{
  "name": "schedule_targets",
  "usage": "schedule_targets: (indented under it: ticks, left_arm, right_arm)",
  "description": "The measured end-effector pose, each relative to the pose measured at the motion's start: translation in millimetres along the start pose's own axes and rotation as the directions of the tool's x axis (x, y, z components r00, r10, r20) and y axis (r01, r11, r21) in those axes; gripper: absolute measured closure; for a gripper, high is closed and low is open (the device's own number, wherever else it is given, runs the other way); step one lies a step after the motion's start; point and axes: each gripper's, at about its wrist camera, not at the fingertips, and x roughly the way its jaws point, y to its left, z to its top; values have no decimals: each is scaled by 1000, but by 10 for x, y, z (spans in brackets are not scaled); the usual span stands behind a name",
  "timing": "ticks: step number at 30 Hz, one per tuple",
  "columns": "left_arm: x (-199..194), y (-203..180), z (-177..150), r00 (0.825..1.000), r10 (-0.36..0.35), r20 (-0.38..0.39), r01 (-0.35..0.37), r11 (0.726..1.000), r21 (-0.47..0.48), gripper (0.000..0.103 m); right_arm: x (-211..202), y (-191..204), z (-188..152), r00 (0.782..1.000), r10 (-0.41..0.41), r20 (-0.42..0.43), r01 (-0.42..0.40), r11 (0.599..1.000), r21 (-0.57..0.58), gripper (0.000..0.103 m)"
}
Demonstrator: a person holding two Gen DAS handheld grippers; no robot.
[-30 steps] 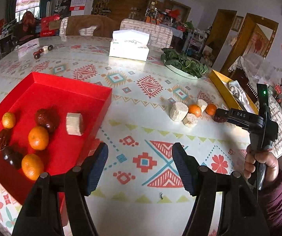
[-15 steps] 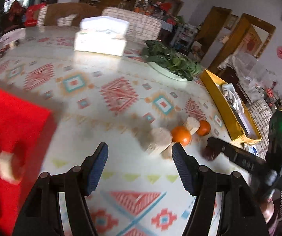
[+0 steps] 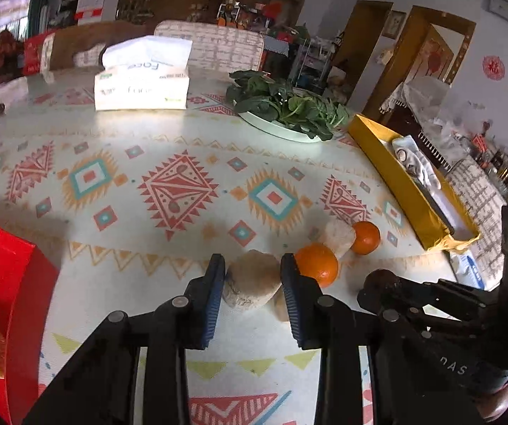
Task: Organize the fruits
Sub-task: 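Grasp a white round cake with the left gripper while the right grasps a red date, then carry the cake and date over the red tray and open both grippers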
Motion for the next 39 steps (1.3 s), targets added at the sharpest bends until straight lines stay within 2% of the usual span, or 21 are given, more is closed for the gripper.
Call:
schedule_targets:
  ticks: [1, 2, 3, 4, 5, 6, 8, 10, 11, 12, 19, 22, 24, 28, 29, 31, 33, 36, 39]
  left_arm:
    - [3, -9, -1, 1000, 6, 7, -6, 1000, 4, 70]
    - [25, -1, 3, 1000, 7, 10, -7, 1000, 5, 62]
    - [53, 13, -3, 1000, 11, 5, -11, 1000, 3, 47]
    - [73, 28, -6, 1000, 14, -3, -14, 1000, 0, 41]
    - [95, 51, -13, 1000, 7, -13, -7, 1000, -7, 37]
    - [102, 68, -11, 1000, -9, -21, 8, 1000, -15, 37]
    - [99, 58, -17, 1000, -12, -24, 12, 1000, -6, 38]
    - [91, 34, -25, 999, -26, -21, 27, 1000, 6, 50]
    - [76, 11, -24, 999, -44, -17, 44, 999, 14, 62]
    - [54, -13, -23, 999, -47, -8, 47, 999, 24, 66]
    - [-13, 18, -49, 1000, -25, 14, 25, 1000, 18, 70]
    - [-78, 88, -39, 998, -45, 32, 45, 999, -16, 86]
    - [-129, 136, -27, 998, -49, 48, 50, 998, -36, 102]
    - [-182, 224, -22, 998, -46, 45, 49, 996, -73, 102]
    - [-197, 240, -32, 998, -44, 47, 48, 996, -80, 101]
    - [-207, 250, -49, 997, -57, 46, 61, 995, -84, 90]
    - [-216, 247, -67, 995, -83, 55, 88, 992, -95, 56]
    - [-209, 169, -59, 992, -112, 65, 116, 991, -67, 48]
    - [-74, 50, -59, 997, -73, 24, 73, 997, -17, 47]
  right_arm:
    - [3, 22, -6, 1000, -8, -1, 8, 1000, -11, 64]
    - [6, 44, -13, 1000, -17, 0, 17, 1000, -20, 64]
    - [9, 58, -19, 1000, -24, 1, 24, 999, -26, 65]
    - [9, 63, -21, 1000, -28, 1, 28, 999, -29, 65]
    - [11, 67, -26, 1000, -29, 1, 29, 999, -31, 65]
    - [2, 69, -33, 1000, -30, 0, 30, 999, -30, 69]
    - [2, 70, -34, 1000, -29, 0, 29, 999, -30, 69]
    - [-6, 83, -45, 999, -37, 2, 37, 999, -36, 70]
    - [-9, 98, -52, 999, -44, 3, 44, 998, -40, 70]
    - [-6, 108, -54, 999, -47, 5, 47, 998, -42, 70]
    - [-25, 94, -59, 999, -43, 13, 43, 999, -22, 70]
    - [-70, 81, -54, 999, -35, 34, 35, 999, -11, 71]
    - [-96, 82, -46, 998, -29, 50, 29, 1000, -8, 71]
    - [-118, 68, -37, 998, -18, 61, 18, 1000, -1, 71]
    - [-108, 52, -35, 998, -6, 57, 6, 1000, 6, 71]
    - [-91, 35, -35, 999, -7, 53, 6, 1000, 12, 71]
    - [-82, 35, -38, 999, -9, 49, 8, 1000, 15, 71]
    - [-83, 44, -44, 999, -6, 49, 5, 1000, 15, 71]
    - [-73, 41, -53, 999, 2, 42, -3, 1000, 17, 71]
